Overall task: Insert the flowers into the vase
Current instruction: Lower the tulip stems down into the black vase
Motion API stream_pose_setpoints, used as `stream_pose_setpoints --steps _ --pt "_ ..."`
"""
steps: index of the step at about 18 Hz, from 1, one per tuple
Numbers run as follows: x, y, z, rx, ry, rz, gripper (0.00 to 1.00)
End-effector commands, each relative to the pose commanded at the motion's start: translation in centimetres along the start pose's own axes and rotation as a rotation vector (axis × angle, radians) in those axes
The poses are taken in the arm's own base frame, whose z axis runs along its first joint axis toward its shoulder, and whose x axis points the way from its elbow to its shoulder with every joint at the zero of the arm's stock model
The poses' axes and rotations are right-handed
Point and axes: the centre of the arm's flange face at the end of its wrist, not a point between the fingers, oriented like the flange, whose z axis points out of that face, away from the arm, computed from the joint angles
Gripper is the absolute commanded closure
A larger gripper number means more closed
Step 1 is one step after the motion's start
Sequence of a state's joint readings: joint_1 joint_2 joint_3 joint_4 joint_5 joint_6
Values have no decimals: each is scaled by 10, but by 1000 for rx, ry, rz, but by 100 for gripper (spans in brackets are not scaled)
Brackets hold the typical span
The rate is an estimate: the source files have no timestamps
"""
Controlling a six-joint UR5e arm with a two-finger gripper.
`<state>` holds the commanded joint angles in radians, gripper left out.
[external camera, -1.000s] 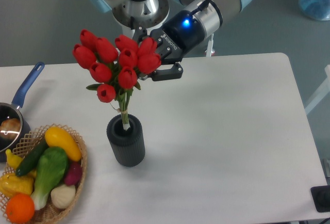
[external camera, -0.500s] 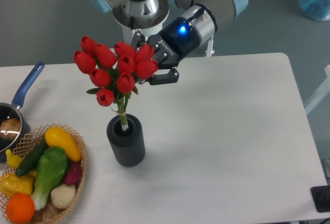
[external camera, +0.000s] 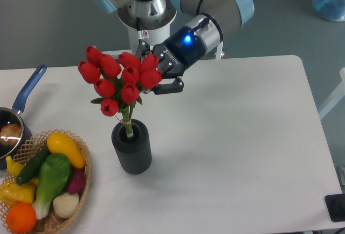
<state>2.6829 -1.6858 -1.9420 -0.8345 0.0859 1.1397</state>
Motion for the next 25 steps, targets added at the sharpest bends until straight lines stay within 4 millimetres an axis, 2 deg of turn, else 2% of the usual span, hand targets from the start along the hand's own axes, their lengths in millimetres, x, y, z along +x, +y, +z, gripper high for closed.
stream_pose_setpoints --steps 7,11,20,25 --pt "-7 25 3 -38 -8 10 99" --pt "-6 29 4 -41 -8 2 97" --pt "-14 64 21 -71 22 5 97" --pt "-9 73 21 -92 17 -12 97"
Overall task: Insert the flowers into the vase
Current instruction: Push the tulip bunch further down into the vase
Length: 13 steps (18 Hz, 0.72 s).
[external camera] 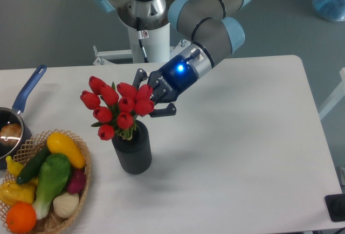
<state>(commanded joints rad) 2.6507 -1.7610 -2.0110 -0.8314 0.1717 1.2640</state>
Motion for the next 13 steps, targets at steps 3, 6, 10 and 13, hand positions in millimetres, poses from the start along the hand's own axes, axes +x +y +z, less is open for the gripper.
stream_pose_setpoints --steps 3,6,10,13 --pt "1 5 1 -8 -1 -9 97" --pt "2 8 1 -8 0 -15 97" --pt "2 12 2 -11 3 -16 96" --pt "4 21 3 -13 4 -10 91"
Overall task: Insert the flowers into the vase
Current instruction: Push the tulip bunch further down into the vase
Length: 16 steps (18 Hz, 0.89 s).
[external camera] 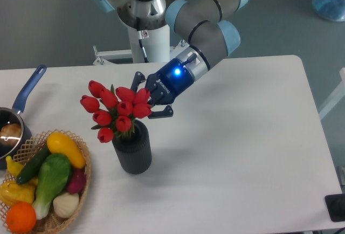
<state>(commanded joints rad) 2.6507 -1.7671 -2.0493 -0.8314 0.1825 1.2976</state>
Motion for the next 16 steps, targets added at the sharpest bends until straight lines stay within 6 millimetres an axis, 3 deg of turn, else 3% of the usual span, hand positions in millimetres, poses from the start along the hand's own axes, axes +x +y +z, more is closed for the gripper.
stream_pose_setpoints --steps 8,13,16 --pt "0 4 1 -11 -1 2 57" --pt "6 18 0 -20 -2 44 49" --pt "13 42 -1 -76 -10 80 47"
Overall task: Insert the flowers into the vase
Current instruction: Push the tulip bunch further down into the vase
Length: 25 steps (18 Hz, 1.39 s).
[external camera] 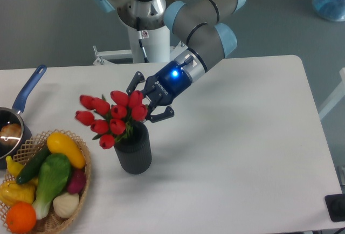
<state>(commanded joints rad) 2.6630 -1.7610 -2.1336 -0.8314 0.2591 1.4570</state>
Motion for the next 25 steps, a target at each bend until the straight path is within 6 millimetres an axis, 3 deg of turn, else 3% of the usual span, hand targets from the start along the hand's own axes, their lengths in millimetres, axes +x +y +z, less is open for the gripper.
stream_pose_setpoints --steps 11,17,25 --pt "2 -10 -6 0 -14 26 46" --pt "5 -24 -23 3 -50 52 44" --pt "4 -24 -28 -16 -63 58 43"
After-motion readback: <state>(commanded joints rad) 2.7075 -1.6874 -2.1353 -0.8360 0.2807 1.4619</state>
